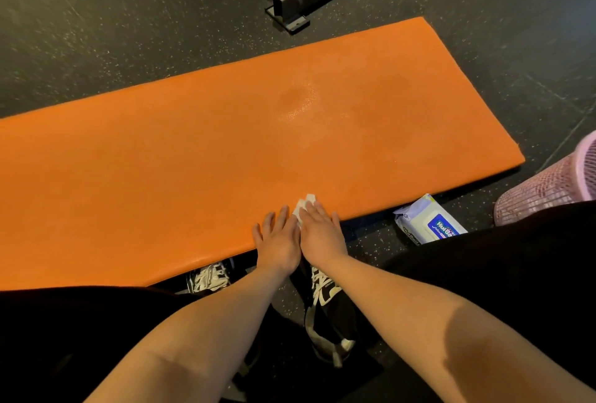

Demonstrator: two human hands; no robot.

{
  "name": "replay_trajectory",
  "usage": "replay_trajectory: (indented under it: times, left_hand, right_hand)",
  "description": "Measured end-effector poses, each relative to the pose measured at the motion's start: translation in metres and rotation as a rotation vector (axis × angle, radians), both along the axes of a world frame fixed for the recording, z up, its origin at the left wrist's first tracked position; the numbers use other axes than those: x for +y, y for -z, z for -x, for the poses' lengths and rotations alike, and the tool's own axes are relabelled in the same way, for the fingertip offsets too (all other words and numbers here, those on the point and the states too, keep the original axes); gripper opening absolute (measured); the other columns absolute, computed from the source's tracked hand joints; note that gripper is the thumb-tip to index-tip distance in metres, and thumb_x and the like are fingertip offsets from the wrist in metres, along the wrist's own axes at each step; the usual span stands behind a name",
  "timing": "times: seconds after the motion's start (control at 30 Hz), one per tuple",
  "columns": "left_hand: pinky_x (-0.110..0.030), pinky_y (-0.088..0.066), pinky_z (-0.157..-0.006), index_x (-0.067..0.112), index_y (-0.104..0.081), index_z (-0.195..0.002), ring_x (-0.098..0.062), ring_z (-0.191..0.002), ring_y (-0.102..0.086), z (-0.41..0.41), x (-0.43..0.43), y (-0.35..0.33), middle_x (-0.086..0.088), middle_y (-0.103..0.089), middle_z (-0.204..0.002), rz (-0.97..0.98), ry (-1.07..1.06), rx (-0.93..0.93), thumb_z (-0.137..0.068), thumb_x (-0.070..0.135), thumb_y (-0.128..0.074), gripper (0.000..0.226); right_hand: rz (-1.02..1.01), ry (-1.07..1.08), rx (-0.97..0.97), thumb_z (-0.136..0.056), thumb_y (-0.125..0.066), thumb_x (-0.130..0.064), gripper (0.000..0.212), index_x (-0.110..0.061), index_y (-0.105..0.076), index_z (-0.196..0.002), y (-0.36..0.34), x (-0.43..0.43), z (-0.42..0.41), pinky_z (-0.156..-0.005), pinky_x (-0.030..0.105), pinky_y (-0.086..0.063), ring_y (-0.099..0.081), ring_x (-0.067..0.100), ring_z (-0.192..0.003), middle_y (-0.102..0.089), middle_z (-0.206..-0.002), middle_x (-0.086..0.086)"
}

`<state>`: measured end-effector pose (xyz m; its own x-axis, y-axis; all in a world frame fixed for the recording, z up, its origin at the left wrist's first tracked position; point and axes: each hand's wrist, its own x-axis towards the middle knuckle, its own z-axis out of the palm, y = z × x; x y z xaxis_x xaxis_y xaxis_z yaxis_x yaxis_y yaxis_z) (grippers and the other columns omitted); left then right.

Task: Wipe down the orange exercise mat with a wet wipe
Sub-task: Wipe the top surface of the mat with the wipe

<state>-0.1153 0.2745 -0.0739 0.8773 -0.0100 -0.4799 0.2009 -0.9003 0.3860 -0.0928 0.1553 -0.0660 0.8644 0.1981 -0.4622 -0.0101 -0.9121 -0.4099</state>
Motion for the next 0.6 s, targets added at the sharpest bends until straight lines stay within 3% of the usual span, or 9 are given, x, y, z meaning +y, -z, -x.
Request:
replay_trajectory:
  times: [0.1, 0.23, 0.47, 0.53, 0.6]
  left_hand:
    - [-0.054, 0.002, -0.121, 0.038, -0.025, -0.155, -0.024, -0.153, 0.000, 0.000, 0.001, 0.000, 0.010, -0.006, -0.168, -0.023, 0.016, 0.002, -0.110, 0.038, -0.018, 0.046]
    - [-0.053, 0.002, -0.122, 0.038, -0.018, -0.158, -0.023, -0.154, 0.000, -0.003, 0.002, -0.003, 0.010, -0.007, -0.168, -0.022, 0.019, 0.013, -0.110, 0.039, -0.017, 0.049]
    - [-0.045, -0.002, -0.124, 0.027, -0.026, -0.158, -0.017, -0.154, -0.009, 0.001, 0.013, -0.001, 0.007, -0.020, -0.166, 0.080, -0.043, -0.038, -0.111, 0.034, -0.023, 0.048]
    - [-0.045, -0.003, -0.124, 0.026, -0.026, -0.158, -0.018, -0.154, -0.008, 0.001, 0.015, -0.001, 0.006, -0.018, -0.167, 0.073, -0.010, -0.037, -0.111, 0.032, -0.023, 0.048]
    - [-0.045, -0.003, -0.123, 0.027, -0.024, -0.159, -0.019, -0.154, -0.007, 0.000, 0.016, -0.002, 0.006, -0.015, -0.167, 0.058, 0.026, -0.026, -0.111, 0.033, -0.023, 0.049]
  right_hand:
    - [-0.004, 0.096, 0.011, -0.107, -0.033, -0.021, 0.051, -0.025, -0.032, -0.158, 0.002, -0.020, -0.015, -0.126, 0.048, 0.005, 0.002, 0.014, -0.156, -0.013, -0.169, -0.005]
    - [0.127, 0.300, 0.092, -0.104, -0.034, -0.020, 0.062, -0.021, -0.013, -0.162, -0.001, -0.026, -0.025, -0.126, 0.050, 0.003, 0.010, 0.019, -0.156, 0.004, -0.170, -0.002]
    - [0.025, -0.136, -0.011, -0.107, -0.031, -0.019, 0.055, -0.022, -0.020, -0.161, -0.002, 0.003, 0.006, -0.124, 0.048, 0.010, 0.007, 0.013, -0.156, -0.006, -0.170, -0.004]
    - [0.112, -0.118, -0.010, -0.102, -0.036, -0.014, 0.062, -0.024, -0.020, -0.161, -0.003, -0.010, -0.009, -0.124, 0.053, 0.007, 0.005, 0.016, -0.156, -0.007, -0.170, -0.004]
    - [0.196, 0.066, 0.070, -0.100, -0.036, -0.014, 0.067, -0.023, -0.013, -0.162, -0.007, -0.025, -0.024, -0.124, 0.054, 0.004, 0.008, 0.022, -0.156, 0.000, -0.170, -0.002]
